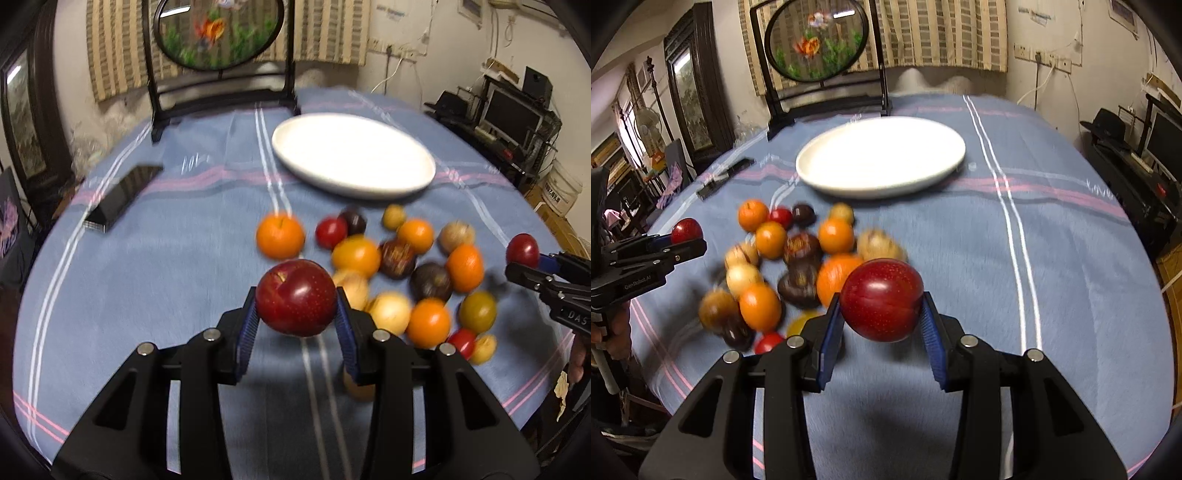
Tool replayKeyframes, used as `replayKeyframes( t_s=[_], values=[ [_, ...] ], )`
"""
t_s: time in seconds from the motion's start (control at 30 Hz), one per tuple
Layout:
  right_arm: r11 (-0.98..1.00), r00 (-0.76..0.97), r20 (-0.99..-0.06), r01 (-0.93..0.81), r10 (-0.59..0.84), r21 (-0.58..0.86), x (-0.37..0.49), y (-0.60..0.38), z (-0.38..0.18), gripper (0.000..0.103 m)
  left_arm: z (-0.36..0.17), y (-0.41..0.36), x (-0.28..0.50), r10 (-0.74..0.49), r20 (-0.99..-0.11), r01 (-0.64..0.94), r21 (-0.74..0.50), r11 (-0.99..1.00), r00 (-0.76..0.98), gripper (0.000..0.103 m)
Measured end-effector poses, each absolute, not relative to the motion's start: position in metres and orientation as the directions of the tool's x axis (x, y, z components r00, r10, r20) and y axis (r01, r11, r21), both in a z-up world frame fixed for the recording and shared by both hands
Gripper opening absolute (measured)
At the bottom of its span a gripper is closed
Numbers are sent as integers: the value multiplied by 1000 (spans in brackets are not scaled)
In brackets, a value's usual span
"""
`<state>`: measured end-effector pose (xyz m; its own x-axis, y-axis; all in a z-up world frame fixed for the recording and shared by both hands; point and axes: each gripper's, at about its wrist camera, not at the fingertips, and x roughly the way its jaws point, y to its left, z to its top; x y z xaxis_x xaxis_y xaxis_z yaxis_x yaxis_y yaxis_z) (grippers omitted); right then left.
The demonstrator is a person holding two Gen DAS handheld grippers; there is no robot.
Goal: Organize fruits
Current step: 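Carry both fruits onto the white plate and open both grippers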
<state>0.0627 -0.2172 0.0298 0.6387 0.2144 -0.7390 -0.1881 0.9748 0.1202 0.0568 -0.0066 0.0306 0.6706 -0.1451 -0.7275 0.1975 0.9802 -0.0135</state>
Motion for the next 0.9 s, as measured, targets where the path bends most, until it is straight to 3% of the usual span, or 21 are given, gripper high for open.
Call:
replayKeyframes(
  t_s=[0.37, 0.67, 0.87, 0.9],
  values=[
    [989, 768, -622, -125, 150, 84, 140, -219, 77, 42, 73, -49, 141, -168, -699, 242, 7, 970, 695, 40],
    [990, 618, -773, -113, 139, 88, 248, -208, 20, 42, 30, -74, 248, -93, -801, 172, 12, 985, 591, 40],
    [994, 575, -811, -79, 105, 73, 280, -205, -1, 44, 12, -81, 275, -106, -820, 171, -10, 985, 563, 42],
    [996, 575, -814, -72, 85, 53, 283, -204, -2, 49, 11, -81, 279, -101, -819, 164, -8, 986, 565, 51]
  ],
)
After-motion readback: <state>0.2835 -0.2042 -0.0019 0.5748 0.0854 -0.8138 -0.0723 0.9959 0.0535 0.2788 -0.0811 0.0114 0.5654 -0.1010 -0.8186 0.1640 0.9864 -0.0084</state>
